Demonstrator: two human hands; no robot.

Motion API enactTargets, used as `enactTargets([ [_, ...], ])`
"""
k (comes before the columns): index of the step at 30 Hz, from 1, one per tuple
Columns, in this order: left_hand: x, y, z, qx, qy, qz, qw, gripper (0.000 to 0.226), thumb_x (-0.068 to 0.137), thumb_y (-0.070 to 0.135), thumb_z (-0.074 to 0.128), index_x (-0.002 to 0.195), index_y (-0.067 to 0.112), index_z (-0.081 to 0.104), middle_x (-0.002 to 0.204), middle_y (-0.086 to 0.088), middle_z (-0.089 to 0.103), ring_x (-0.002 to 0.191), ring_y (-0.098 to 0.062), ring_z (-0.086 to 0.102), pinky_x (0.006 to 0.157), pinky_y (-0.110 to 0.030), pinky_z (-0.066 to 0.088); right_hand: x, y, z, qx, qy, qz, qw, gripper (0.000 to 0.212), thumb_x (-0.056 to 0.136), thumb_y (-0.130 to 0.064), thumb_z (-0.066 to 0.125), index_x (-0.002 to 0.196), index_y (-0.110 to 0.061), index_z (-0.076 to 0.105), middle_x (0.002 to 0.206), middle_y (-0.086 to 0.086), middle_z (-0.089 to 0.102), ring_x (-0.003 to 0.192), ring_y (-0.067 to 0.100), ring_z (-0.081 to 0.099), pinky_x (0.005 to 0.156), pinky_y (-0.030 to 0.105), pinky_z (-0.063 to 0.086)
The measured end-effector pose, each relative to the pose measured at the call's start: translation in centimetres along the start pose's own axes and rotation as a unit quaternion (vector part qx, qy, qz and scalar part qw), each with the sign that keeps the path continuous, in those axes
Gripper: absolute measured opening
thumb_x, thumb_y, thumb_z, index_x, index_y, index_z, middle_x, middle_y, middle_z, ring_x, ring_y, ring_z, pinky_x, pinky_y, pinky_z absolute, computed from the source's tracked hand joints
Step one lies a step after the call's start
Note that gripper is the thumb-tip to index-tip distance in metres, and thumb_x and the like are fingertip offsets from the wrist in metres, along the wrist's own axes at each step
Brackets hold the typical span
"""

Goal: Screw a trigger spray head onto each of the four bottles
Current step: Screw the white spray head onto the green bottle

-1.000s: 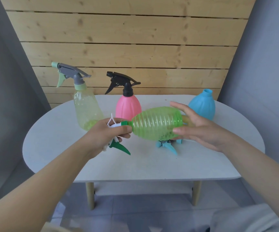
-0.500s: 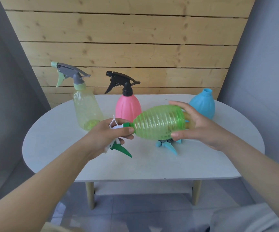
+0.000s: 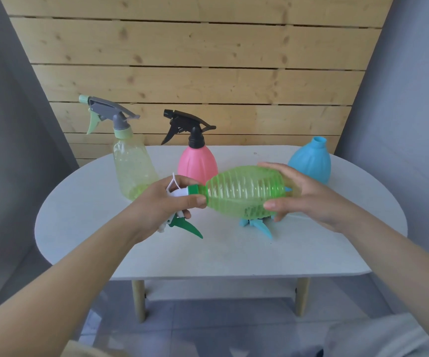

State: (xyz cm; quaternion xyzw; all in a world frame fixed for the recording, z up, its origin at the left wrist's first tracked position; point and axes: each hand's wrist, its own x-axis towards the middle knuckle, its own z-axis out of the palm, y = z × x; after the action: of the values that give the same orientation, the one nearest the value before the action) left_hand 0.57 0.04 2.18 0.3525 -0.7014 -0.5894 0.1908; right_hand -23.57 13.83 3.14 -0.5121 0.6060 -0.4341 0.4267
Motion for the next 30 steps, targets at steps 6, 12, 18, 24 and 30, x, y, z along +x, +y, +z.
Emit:
enactTargets([
  [6, 0.2, -0.1, -0.8, 0.013, -0.012, 0.033, 0.999, 0.044, 0.051, 0.045, 0.081, 0.086, 0.022, 0.065, 0.072, -0.008, 0.060, 0.064, -0.019, 0.052, 0.066, -0.039, 0.035, 0.2, 0.0, 1.2, -0.049, -0.008, 0.075, 0.996, 0.065, 0.061, -0.081, 0.038, 0.079, -0.024, 0.064, 0.060, 0.008, 0.067, 0.044, 0.021, 0.055, 0.044, 0.026, 0.041],
  [12, 0.1, -0.8, -0.5, 0.002, -0.051, 0.017, 0.999, 0.045, 0.050, 0.042, 0.085, 0.084, 0.020, 0.066, 0.073, -0.010, 0.057, 0.059, -0.018, 0.051, 0.067, -0.042, 0.033, 0.5, 0.5, 1.0, -0.045, -0.023, 0.152, 0.987, 0.081, 0.062, -0.085, 0.031, 0.095, -0.015, 0.056, 0.061, 0.018, 0.067, 0.041, 0.023, 0.054, 0.043, 0.026, 0.042],
  [18, 0.2, -0.9, -0.2, 0.036, -0.048, 0.067, 0.996, 0.035, 0.055, 0.035, 0.082, 0.084, 0.021, 0.066, 0.070, 0.000, 0.063, 0.057, -0.014, 0.055, 0.060, -0.031, 0.045, 0.5, 0.8, 0.8, -0.016, -0.048, 0.172, 0.984, 0.081, 0.067, -0.082, 0.030, 0.100, -0.013, 0.058, 0.066, 0.019, 0.068, 0.048, 0.028, 0.060, 0.042, 0.026, 0.044],
  [24, 0.7, -1.0, -0.3, 0.019, -0.017, 0.048, 0.999, 0.038, 0.054, 0.034, 0.082, 0.087, 0.021, 0.068, 0.065, -0.001, 0.062, 0.059, -0.017, 0.056, 0.063, -0.031, 0.043, 0.5, 0.5, 1.0, -0.024, 0.005, 0.078, 0.997, 0.080, 0.059, -0.080, 0.048, 0.128, -0.039, 0.045, 0.132, 0.002, 0.052, 0.098, 0.025, 0.067, 0.065, 0.028, 0.054],
  [30, 0.7, -0.7, -0.2, -0.005, -0.003, 0.003, 1.000, 0.061, 0.048, 0.042, 0.084, 0.100, 0.015, 0.065, 0.081, -0.012, 0.067, 0.066, -0.018, 0.058, 0.069, -0.041, 0.036, 0.0, 0.1, 0.4, -0.022, 0.007, -0.010, 1.000, 0.074, 0.056, -0.051, 0.081, 0.122, -0.051, 0.049, 0.137, -0.007, 0.047, 0.130, 0.016, 0.044, 0.101, 0.044, 0.045],
])
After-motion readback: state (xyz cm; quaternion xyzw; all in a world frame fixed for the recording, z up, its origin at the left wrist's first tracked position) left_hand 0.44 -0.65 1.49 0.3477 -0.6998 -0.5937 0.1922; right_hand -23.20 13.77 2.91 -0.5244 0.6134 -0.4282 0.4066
